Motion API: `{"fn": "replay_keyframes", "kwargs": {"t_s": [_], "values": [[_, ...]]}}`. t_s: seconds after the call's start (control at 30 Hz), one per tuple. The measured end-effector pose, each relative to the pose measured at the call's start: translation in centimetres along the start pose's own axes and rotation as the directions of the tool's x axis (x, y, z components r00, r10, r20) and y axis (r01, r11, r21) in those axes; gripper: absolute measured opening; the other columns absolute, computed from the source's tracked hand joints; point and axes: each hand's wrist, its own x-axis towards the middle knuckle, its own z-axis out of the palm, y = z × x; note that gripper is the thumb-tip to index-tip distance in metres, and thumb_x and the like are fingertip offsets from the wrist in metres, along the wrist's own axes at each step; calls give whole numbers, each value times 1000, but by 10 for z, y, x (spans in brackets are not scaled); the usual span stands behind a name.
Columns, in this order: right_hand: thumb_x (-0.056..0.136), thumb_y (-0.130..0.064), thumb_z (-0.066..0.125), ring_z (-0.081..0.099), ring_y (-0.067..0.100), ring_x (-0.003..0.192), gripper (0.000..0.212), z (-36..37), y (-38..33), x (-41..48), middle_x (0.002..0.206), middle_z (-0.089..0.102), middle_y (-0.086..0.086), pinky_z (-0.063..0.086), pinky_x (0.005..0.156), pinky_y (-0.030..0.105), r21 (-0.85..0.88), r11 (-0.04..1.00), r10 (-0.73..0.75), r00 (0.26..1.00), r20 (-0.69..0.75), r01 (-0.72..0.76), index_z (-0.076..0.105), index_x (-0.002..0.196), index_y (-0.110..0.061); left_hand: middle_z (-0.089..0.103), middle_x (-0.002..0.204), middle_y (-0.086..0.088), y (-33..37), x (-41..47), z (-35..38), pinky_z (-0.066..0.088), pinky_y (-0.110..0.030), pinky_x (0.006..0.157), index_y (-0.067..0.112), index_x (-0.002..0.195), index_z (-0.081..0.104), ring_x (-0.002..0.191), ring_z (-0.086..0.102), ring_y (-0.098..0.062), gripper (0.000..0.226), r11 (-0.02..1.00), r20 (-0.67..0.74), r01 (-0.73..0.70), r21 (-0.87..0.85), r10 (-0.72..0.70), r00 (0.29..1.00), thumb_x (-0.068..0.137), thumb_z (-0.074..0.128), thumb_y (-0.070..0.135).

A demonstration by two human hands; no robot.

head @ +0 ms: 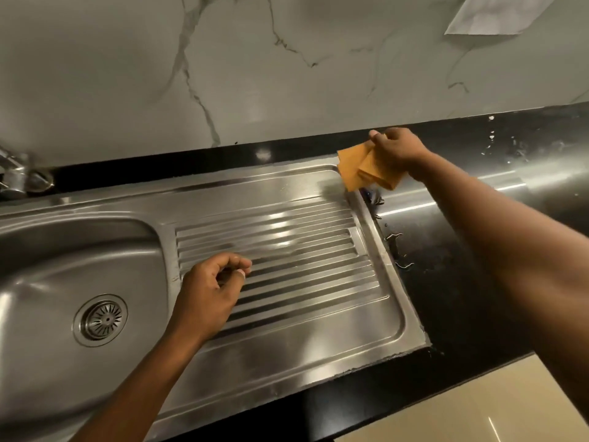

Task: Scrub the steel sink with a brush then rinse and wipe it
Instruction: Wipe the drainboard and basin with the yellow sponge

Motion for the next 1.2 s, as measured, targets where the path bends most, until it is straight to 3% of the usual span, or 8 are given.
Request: {"fn": "replay_keyframes", "kwargs": {"t_s": [0.07, 0.2, 0.3, 0.43, 0.67, 0.8, 1.0, 1.2], "values": [[105, -55, 47, 47, 39, 140, 64, 10, 12, 21, 155, 46, 15, 41, 112, 52, -203, 978, -29, 999, 37, 36, 40, 155, -16, 77, 99, 19, 1, 2, 3, 54, -17, 86, 28, 103, 77, 98, 72, -2, 22, 1000, 0, 7, 7, -7, 1000, 100, 65, 9], [105, -62, 34, 2, 38, 158, 71, 39, 46, 38, 174, 3, 0, 12, 126, 60, -503, 800, -158, 923, 352, 328, 8, 165, -36, 75, 99, 22, 6, 6, 9, 53, -11, 81, 29, 102, 76, 97, 71, -1, 23, 1000, 14, 14, 17, -14, 1000, 100, 64, 9], [103, -70, 15, -20, 33, 156, 73, 62, 68, 34, 171, -18, -5, -3, 126, 61, -596, 726, -177, 931, 319, 343, -12, 163, -39, 75, 97, 23, 11, 12, 14, 50, -6, 78, 29, 100, 77, 96, 70, 1, 23, 999, 20, 8, 44, -9, 1000, 99, 64, 9], [103, -71, 7, -19, 31, 157, 71, 78, 84, 16, 172, -17, -4, -5, 127, 57, -585, 735, -273, 940, 207, 342, -14, 162, -38, 76, 97, 21, 16, 16, 20, 49, -7, 78, 30, 98, 77, 96, 70, 1, 24, 999, 34, -2, 55, 0, 999, 99, 65, 10], [104, -70, 8, -21, 23, 157, 70, 73, 115, -27, 171, -19, -7, -6, 128, 51, -526, 763, -315, 927, 205, 376, -14, 163, -39, 76, 98, 19, 19, 8, 22, 53, -14, 83, 29, 101, 77, 96, 70, 0, 23, 998, 77, -37, 57, 33, 996, 99, 65, 10], [103, -70, 6, -23, 19, 156, 70, 71, 138, -72, 171, -19, -8, -8, 128, 50, -503, 789, -293, 936, 195, 352, -13, 163, -39, 75, 97, 22, 22, -2, 20, 54, -19, 85, 29, 98, 77, 97, 70, 0, 23, 997, 87, -50, 57, 45, 995, 98, 66, 9], [102, -73, 6, -25, 12, 155, 70, 76, 177, -148, 170, -21, -13, -6, 128, 51, -450, 849, -235, 961, 145, 275, -14, 161, -43, 76, 97, 21, 23, -23, 10, 51, -13, 81, 31, 99, 77, 96, 70, 1, 24, 998, 149, -52, 46, 45, 988, 99, 66, 9], [98, -80, 12, -26, 12, 155, 77, 103, 196, -211, 168, -24, -17, -12, 126, 47, -422, 892, -160, 986, 37, 161, -16, 160, -45, 77, 99, 19, 19, -48, -13, 53, -20, 87, 31, 102, 76, 98, 70, 2, 23, 996, 200, -76, 51, 64, 978, 99, 66, 11]]}}
